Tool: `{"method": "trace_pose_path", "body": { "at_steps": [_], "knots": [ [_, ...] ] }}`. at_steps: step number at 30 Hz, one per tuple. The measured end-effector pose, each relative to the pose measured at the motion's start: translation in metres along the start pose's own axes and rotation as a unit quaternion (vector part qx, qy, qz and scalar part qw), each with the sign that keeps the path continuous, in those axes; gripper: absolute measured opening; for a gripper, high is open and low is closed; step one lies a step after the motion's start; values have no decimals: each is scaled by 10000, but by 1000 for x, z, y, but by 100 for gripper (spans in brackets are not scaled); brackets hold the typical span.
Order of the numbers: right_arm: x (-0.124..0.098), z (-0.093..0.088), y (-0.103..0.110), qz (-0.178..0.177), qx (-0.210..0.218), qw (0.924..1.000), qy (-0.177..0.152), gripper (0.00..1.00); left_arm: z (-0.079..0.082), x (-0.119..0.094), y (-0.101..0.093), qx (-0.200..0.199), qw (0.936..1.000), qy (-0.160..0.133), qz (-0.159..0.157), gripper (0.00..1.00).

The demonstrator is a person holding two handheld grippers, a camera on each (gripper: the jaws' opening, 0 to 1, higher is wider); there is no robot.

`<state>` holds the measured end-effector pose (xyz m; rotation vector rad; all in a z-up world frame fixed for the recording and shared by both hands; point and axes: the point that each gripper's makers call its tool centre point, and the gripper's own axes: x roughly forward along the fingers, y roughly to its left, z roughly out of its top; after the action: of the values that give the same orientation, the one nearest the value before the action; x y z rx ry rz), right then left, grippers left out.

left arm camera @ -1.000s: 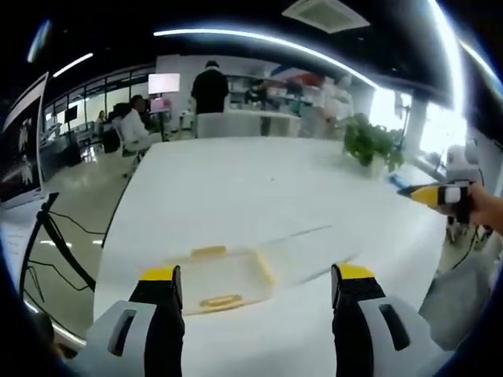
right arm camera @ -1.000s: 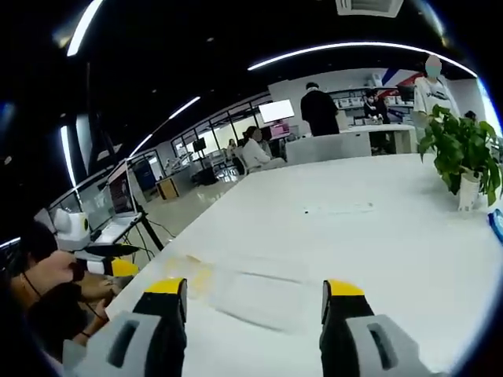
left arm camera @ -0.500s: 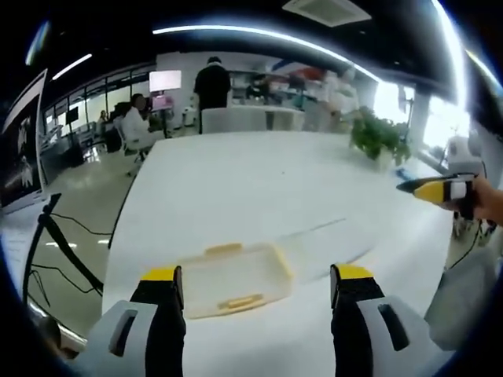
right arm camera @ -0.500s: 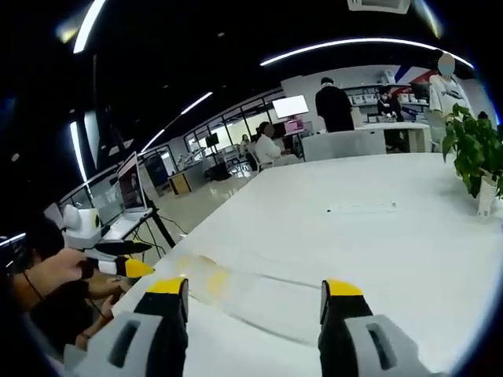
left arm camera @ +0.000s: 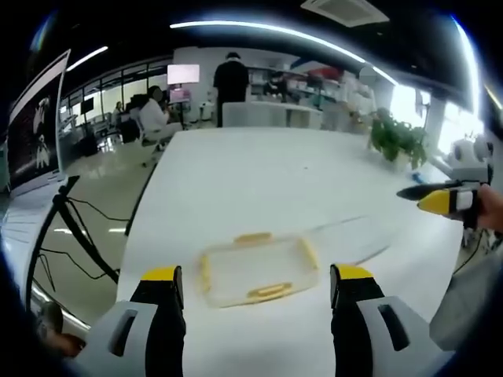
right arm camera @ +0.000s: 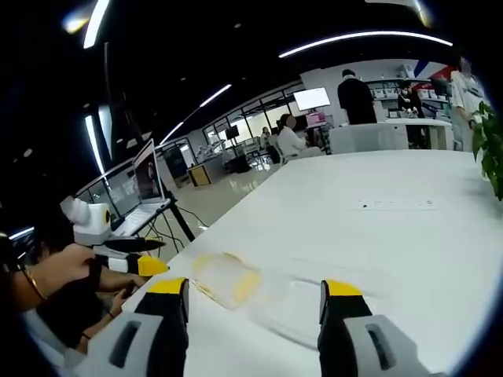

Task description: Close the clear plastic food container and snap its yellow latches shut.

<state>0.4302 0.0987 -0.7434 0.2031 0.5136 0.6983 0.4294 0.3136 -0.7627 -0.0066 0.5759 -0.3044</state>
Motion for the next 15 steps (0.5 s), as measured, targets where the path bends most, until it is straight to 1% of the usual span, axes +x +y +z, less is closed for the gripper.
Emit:
{"method": "trace_pose_path", "body": {
  "at_steps": [5, 10, 15],
  "knots": [
    [15, -1, 11, 143, 58, 9999, -6, 66, -3, -3, 16, -62, 9998, 16, 166, 75],
    [25, 1, 17, 156, 120, 9998, -80, 64, -8, -4, 23, -118, 9996, 57, 245, 74],
    [37, 2, 26, 223, 203, 9994, -158, 62, -13, 0, 24, -145, 9994, 88, 297, 74]
  ]
}}
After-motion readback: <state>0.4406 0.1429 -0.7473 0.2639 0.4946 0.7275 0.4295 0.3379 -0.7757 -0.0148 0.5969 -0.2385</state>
